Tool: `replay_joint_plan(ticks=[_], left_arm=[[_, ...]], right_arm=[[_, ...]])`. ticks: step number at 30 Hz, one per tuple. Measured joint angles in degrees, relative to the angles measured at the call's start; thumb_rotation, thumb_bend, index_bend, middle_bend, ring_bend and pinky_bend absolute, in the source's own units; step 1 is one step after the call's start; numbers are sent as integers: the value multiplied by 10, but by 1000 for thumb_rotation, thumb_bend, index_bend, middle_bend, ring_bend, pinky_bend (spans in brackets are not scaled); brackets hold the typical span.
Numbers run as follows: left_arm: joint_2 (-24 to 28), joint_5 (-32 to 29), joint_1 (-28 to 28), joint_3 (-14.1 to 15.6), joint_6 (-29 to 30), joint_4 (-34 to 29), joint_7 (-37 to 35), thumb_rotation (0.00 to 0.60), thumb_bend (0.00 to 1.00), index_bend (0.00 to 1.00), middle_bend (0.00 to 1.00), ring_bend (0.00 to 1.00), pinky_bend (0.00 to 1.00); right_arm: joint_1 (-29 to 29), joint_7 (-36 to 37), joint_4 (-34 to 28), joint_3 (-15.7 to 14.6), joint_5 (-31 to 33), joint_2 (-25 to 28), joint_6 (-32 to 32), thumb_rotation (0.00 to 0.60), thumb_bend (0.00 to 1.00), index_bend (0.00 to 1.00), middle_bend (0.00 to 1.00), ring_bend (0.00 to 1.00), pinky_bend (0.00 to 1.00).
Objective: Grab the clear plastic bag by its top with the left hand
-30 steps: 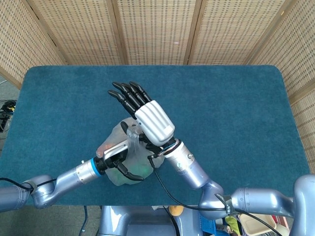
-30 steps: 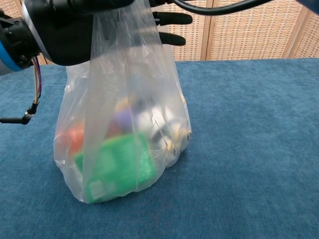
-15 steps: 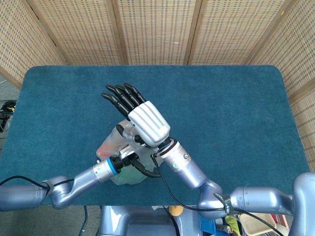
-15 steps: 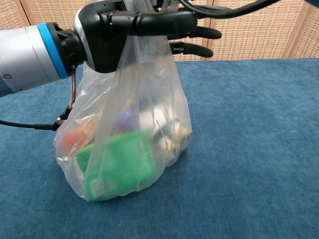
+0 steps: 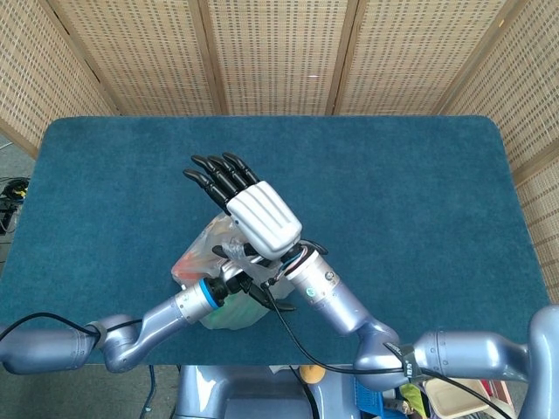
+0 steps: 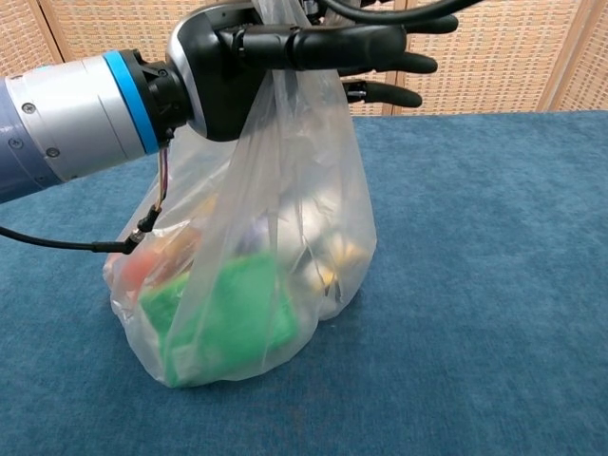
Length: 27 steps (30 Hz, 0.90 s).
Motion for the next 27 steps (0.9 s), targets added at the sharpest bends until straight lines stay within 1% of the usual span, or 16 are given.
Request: replay_joint_plan(ticks=[4, 9, 16, 19, 27], left_arm=[[-4, -5, -1, -6, -3, 2, 1, 600, 192, 219, 208, 232, 232], [-14, -15, -3, -15, -8, 3, 0, 600, 192, 218, 211, 235, 232], [-38, -38, -6, -41, -6, 3, 23, 600, 191, 217, 211, 235, 232], [-45, -48, -4, -49, -3, 1, 37, 600, 192, 216, 211, 235, 232], [-62, -60, 6, -60, 7, -1, 66, 600, 192, 214, 210, 235, 230]], right_arm=[[3, -28, -21, 1, 13, 19, -3, 600, 0, 0, 0, 0, 0], [5, -62, -64, 5, 38, 44, 3, 600, 0, 0, 0, 0, 0], [0, -96, -118, 1, 58, 82, 17, 600, 0, 0, 0, 0, 0], [-6, -112, -127, -9, 51, 102, 22, 600, 0, 0, 0, 0, 0], [-34, -118, -129, -40, -19, 142, 32, 600, 0, 0, 0, 0, 0]])
